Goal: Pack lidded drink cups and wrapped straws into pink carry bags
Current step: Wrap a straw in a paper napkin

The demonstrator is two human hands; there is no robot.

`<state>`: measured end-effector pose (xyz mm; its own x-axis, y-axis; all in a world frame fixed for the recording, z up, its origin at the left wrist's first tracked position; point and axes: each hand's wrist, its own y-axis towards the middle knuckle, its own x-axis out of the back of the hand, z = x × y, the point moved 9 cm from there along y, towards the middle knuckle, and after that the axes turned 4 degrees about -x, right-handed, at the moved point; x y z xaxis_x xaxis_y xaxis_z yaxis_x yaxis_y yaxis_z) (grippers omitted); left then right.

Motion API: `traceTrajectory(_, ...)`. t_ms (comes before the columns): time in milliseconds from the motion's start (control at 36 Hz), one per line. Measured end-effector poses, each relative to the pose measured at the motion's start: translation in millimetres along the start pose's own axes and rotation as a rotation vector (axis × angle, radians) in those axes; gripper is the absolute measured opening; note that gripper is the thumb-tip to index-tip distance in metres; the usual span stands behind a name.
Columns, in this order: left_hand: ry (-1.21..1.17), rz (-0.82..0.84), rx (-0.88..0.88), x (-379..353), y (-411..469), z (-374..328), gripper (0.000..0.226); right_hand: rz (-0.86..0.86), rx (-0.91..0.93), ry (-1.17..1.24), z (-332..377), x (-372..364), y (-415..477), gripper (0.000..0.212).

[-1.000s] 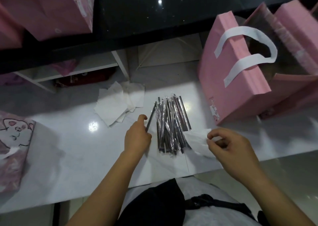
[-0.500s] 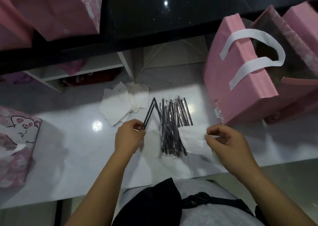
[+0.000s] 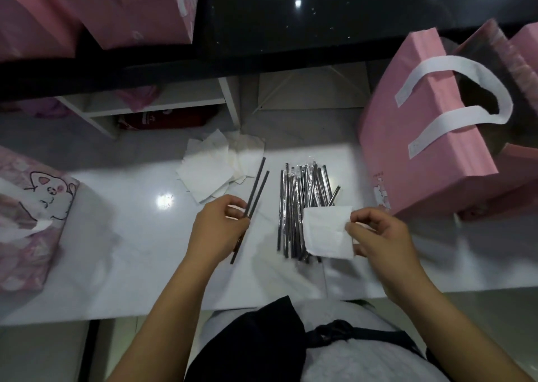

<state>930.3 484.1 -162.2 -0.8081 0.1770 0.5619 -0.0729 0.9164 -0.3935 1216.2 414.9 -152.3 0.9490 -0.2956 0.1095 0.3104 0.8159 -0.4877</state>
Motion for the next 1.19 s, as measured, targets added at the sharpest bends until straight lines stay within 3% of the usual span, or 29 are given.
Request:
traceTrajectory(194, -0.499, 0.287, -0.090, -31.5, -26.7, -52.3, 0.026, 0.117, -0.056, 0.178, 7.2, -16.6, -2.5, 0.032)
traceTrajectory(306, -0.450, 0.349, -0.188, -55.1, -33.8, -71.7, 0.024, 0.203, -0.062, 0.283, 20.7, -26.1, -3.3, 0.037)
traceTrajectory(389, -0.474, 0.352, -0.166, -59.5, -30.4, -72.2, 0.026, 0.212, -0.069, 0.350, 27.5, -27.6, -2.6, 0.037)
traceTrajectory(500, -0.481, 0.388, -0.196, -62.8, -30.6, -76.4, 0.022, 0.243, -0.132, 0.454, 23.1, -29.7, -7.1, 0.010)
traceTrajectory(583, -0.456, 0.407, -0.203, -68.9, -32.3, -76.3, 0.021, 0.276, -0.154, 0.454, 18.1, -31.9, -11.9, 0.024)
traceTrajectory(667, -0.417, 0.424, -0.211, -74.5, -33.5, -73.5, 0.015, 0.312, -0.149, 0.398, 18.0, -32.3, -16.5, 0.021)
traceTrajectory(833, -0.315, 0.470, -0.256, -82.1, -39.8, -76.9, 0.016, 0.240, -0.147, 0.312, 16.5, -26.7, -20.9, 0.020)
traceTrajectory(1111, -0.267, 0.471, -0.340, -89.3, -46.4, -86.5, 0.012, 0.090, -0.117, 0.372, 10.3, -6.3, -18.1, 0.017)
traceTrajectory(1167, -0.318, 0.397, -0.352, -79.0, -42.3, -85.4, 0.022, 0.080, -0.110, 0.389, 11.3, -1.5, -17.0, 0.018)
traceTrajectory(1194, -0.318, 0.363, -0.344, -74.4, -39.5, -83.1, 0.038, 0.084, -0.110, 0.395, 12.4, 0.3, -16.7, 0.019)
